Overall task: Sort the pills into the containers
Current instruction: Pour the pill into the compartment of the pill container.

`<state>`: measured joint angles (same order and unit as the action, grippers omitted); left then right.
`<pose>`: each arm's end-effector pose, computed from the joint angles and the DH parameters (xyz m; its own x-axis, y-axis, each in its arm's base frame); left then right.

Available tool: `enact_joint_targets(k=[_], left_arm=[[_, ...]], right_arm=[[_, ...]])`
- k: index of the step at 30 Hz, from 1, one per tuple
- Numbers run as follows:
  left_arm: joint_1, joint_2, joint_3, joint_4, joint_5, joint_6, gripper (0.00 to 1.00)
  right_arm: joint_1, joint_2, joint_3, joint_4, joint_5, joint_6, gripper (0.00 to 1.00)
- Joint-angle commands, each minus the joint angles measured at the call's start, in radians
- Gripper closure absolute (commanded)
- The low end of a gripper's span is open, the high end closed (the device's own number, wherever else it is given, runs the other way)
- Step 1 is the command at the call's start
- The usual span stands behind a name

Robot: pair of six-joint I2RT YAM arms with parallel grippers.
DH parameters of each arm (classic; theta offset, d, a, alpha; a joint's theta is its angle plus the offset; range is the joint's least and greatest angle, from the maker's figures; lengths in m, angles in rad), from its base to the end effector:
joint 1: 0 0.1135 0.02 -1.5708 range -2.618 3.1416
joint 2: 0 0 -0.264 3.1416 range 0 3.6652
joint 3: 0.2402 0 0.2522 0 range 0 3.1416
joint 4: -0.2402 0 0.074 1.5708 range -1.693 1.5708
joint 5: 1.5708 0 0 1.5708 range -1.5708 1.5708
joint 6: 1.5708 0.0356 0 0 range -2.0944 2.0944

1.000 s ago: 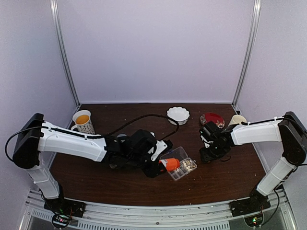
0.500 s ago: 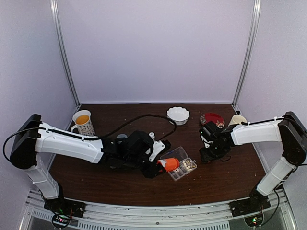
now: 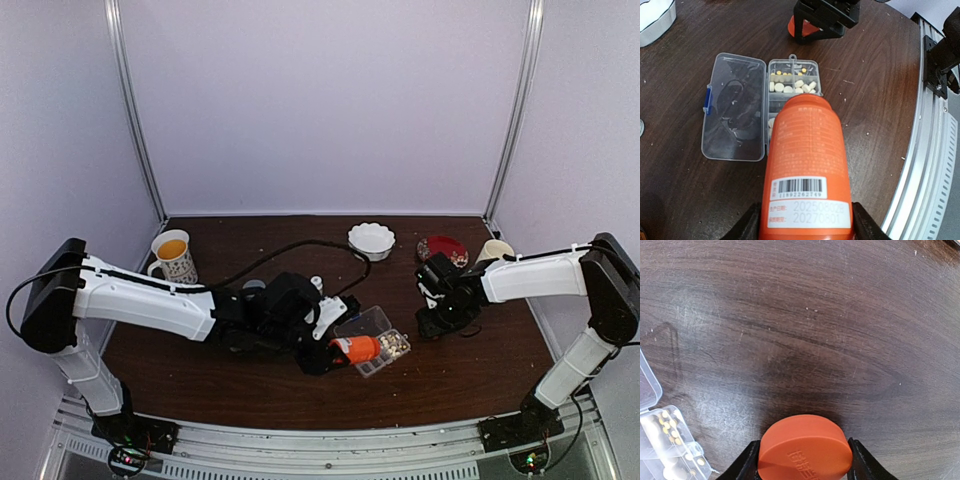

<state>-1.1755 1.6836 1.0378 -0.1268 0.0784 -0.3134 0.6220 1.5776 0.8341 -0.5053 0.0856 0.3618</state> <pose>0.1360 -0.3332 0.1999 -0.5460 0.5104 -0.6644 0.8129 0.5145 -0.2728 0.2272 0.1591 0.1520 -0.9187 -0.2247 -0.3247 -0.2495 0.9677 0.0362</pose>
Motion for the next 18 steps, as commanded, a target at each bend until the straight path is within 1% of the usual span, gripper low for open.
enact_joint_targets(k=[1,7,11,18], left_arm=[[-0.016,-0.014,0.008,0.049,0.039,0.002,1.00],[-0.016,0.040,0.001,0.074,0.031,-0.003,1.00],[-0.016,0.068,0.022,0.041,0.021,-0.012,1.00],[-0.016,-0.008,0.038,0.004,-0.009,0.011,1.00]], right_arm=[[-0.004,0.010,0.026,-0.004,-0.002,-0.011,1.00],[-0.004,0.010,0.028,-0.007,-0.001,-0.011,1.00],[-0.004,0.010,0.026,-0.007,-0.001,-0.011,1.00],[-0.004,0.008,0.025,-0.006,0.000,-0.009,1.00]])
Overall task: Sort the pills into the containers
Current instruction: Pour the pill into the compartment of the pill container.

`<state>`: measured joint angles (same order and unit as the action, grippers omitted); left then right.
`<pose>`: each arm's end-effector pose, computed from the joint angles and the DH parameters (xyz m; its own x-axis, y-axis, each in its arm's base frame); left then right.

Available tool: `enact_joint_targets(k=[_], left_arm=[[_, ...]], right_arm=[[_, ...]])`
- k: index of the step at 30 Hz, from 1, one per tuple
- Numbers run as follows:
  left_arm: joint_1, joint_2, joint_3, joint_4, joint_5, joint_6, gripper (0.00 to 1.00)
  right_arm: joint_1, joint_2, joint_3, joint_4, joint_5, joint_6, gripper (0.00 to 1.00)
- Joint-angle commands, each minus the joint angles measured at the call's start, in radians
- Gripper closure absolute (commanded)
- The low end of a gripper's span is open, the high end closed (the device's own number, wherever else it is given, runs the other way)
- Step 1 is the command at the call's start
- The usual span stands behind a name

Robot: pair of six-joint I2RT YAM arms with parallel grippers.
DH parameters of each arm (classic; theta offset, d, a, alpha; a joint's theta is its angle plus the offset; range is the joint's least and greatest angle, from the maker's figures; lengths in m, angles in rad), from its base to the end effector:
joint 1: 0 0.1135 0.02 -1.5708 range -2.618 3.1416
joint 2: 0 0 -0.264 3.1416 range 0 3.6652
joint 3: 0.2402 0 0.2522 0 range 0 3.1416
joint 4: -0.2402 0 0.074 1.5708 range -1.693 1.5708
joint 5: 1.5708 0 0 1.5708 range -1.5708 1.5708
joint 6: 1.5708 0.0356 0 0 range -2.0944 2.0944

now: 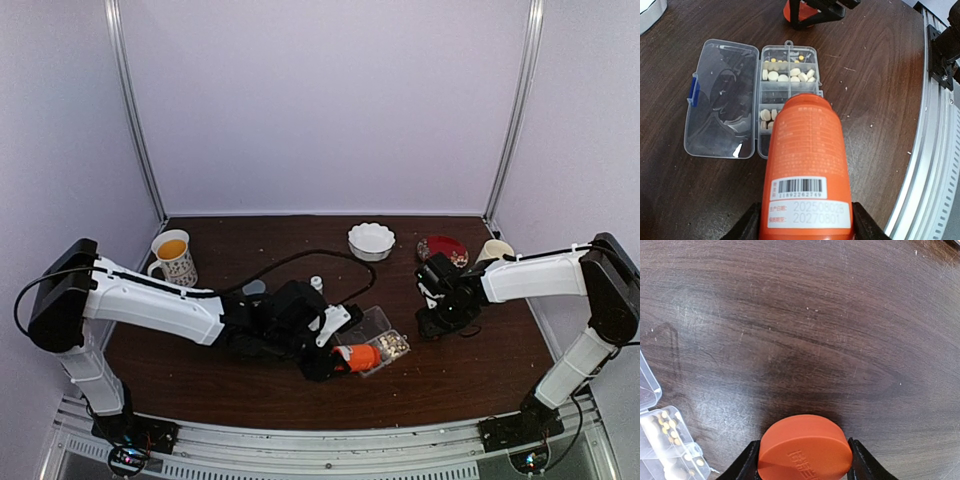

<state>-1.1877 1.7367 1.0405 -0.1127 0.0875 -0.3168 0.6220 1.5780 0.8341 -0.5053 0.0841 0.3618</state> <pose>0.1338 -0.3403 0.1836 -0.5518 0.5391 -0.6362 0.8152 0.5097 -0.2751 0.2272 0.1592 0.1519 -0.9190 -0.2249 -0.3238 -0.2499 0.9676 0.0373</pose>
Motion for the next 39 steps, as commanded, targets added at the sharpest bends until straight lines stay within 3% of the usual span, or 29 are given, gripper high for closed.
enact_joint_targets(k=[1,16,30,39], left_arm=[[-0.004,-0.072,0.041,-0.015,-0.016,0.017,1.00],[-0.005,0.013,0.030,-0.014,0.002,-0.005,1.00],[-0.005,-0.083,0.071,-0.082,-0.012,0.013,1.00],[-0.005,0.010,0.027,-0.030,-0.013,-0.001,1.00]], right_arm=[[-0.005,0.007,0.025,-0.006,0.002,-0.009,1.00],[-0.005,0.009,0.026,-0.007,-0.001,-0.011,1.00],[-0.004,0.012,0.028,-0.006,-0.005,-0.014,1.00],[-0.004,0.012,0.027,-0.007,-0.007,-0.015,1.00]])
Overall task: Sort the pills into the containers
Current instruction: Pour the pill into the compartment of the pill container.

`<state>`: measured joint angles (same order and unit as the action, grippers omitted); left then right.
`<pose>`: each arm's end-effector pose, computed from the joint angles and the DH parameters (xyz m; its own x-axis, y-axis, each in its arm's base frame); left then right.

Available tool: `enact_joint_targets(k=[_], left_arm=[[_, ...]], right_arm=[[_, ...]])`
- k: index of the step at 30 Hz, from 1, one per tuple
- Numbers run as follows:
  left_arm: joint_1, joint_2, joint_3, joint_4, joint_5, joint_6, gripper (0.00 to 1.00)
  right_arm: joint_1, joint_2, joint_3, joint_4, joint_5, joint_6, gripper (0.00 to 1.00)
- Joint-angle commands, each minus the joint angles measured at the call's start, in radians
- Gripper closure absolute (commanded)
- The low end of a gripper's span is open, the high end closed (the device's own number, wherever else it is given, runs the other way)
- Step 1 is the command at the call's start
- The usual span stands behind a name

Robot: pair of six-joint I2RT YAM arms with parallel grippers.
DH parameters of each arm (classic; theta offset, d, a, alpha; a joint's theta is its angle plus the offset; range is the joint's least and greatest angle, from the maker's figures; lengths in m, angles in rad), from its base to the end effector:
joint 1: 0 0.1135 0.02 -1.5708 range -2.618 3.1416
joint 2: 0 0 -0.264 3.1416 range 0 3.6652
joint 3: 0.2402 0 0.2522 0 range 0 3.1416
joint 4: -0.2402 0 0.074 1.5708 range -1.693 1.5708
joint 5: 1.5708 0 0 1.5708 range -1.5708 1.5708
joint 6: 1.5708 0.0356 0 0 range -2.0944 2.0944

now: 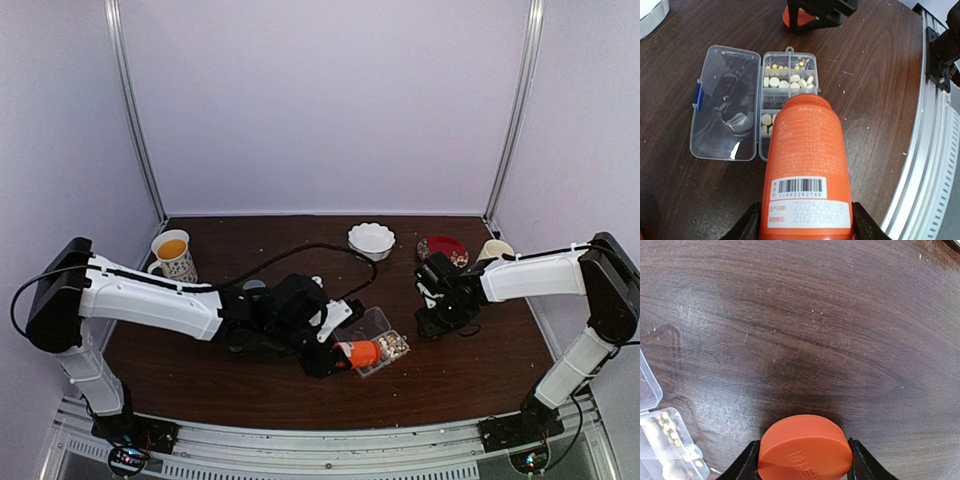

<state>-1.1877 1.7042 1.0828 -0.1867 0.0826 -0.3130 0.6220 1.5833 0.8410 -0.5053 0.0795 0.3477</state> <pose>0.1337 -0.3395 0.2022 -0.5483 0.5396 -0.6389 0.8165 0.5106 -0.2695 0.2285 0.1603 0.1523 -0.9154 -0.2384 -0.3243 -0.2642 0.9637 0.0374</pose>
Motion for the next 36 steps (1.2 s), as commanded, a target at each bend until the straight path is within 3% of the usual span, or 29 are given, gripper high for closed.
enact_joint_targets(k=[1,13,26,36], left_arm=[[-0.005,0.041,-0.016,0.041,-0.010,-0.005,1.00],[-0.006,-0.074,0.034,-0.028,-0.027,0.018,1.00],[-0.005,0.059,0.011,0.036,0.002,-0.009,1.00],[-0.006,-0.029,0.054,-0.034,-0.034,0.015,1.00]], right_arm=[[-0.004,0.007,0.020,-0.007,-0.003,-0.001,1.00],[-0.004,0.005,0.020,-0.007,-0.003,-0.001,1.00],[-0.004,0.006,0.020,-0.006,-0.006,-0.002,1.00],[-0.004,0.006,0.018,-0.006,-0.006,-0.003,1.00]])
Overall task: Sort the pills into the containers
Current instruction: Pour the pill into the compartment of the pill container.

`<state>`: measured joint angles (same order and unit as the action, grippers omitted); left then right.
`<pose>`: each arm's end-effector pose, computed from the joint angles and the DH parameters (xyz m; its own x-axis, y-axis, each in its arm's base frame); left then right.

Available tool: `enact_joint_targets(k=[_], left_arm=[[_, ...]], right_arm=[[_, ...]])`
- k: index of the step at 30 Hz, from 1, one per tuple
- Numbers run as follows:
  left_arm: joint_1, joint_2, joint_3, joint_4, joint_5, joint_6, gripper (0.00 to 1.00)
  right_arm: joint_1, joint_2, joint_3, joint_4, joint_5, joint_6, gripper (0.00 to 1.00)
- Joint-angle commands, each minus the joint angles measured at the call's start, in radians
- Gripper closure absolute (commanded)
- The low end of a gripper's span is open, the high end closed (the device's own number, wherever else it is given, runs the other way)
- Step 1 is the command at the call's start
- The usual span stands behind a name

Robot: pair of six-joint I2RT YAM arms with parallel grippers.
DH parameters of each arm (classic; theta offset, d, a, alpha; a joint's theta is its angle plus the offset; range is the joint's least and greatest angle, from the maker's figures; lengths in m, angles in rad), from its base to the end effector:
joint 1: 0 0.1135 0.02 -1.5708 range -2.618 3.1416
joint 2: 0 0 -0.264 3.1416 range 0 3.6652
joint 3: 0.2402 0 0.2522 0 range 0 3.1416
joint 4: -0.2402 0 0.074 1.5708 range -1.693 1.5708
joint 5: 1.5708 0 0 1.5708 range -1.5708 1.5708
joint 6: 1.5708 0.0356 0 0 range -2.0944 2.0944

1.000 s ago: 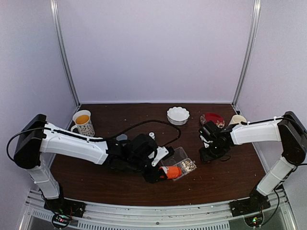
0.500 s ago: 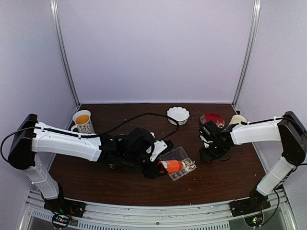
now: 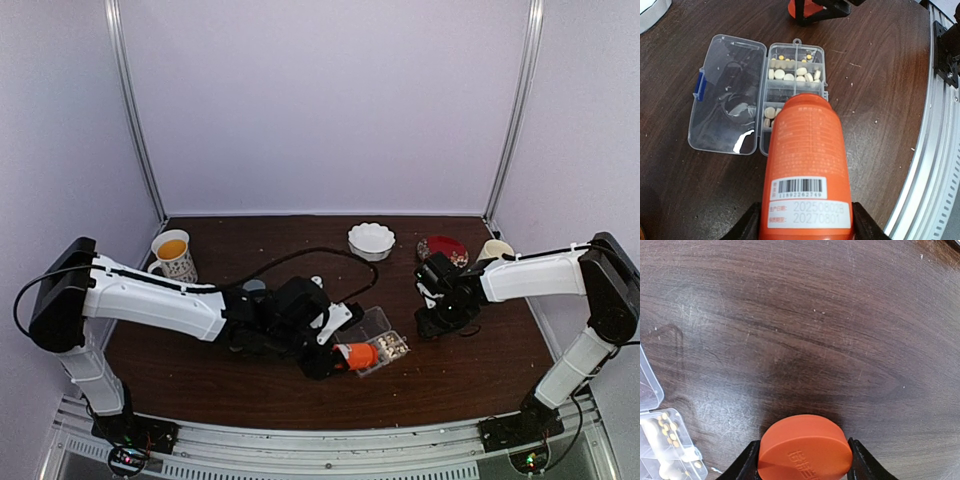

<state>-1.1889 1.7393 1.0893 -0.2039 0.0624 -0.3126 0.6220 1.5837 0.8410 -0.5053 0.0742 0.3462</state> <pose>0.1349 -0.3419 0.1907 -0.5568 0.5629 -0.6108 0.8094 0.5329 -0.2468 0.2284 0.1605 0.1522 -0.9157 -0.2401 -0.3223 -0.2671 0.9628 0.0415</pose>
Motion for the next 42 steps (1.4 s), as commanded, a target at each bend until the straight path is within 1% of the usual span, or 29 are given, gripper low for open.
enact_joint_targets(k=[1,7,17,26,30,34,38,42], left_arm=[[-0.005,-0.073,0.051,-0.020,-0.012,0.016,1.00],[-0.004,-0.092,0.053,-0.020,-0.026,0.024,1.00],[-0.004,0.034,0.029,0.022,0.013,-0.002,1.00],[-0.004,-0.039,0.094,-0.057,-0.015,0.034,1.00],[-0.004,-0.066,0.100,-0.071,-0.020,0.038,1.00],[-0.003,-0.071,0.077,-0.060,-0.027,0.033,1.00],[-0.004,-0.041,0.051,-0.037,-0.017,0.020,1.00],[-0.004,-0.037,0.013,0.024,-0.012,0.006,1.00]], right_arm=[[-0.004,0.005,0.019,-0.006,0.000,-0.001,1.00],[-0.004,0.005,0.018,-0.006,0.000,0.000,1.00],[-0.004,0.005,0.018,-0.006,-0.001,0.000,1.00],[-0.004,0.004,0.018,-0.006,-0.001,0.000,1.00],[-0.004,0.004,0.017,-0.006,-0.001,0.001,1.00],[-0.004,0.004,0.018,-0.005,-0.002,0.000,1.00],[-0.004,0.004,0.018,-0.006,-0.002,0.000,1.00],[-0.004,0.003,0.018,-0.006,-0.002,0.000,1.00]])
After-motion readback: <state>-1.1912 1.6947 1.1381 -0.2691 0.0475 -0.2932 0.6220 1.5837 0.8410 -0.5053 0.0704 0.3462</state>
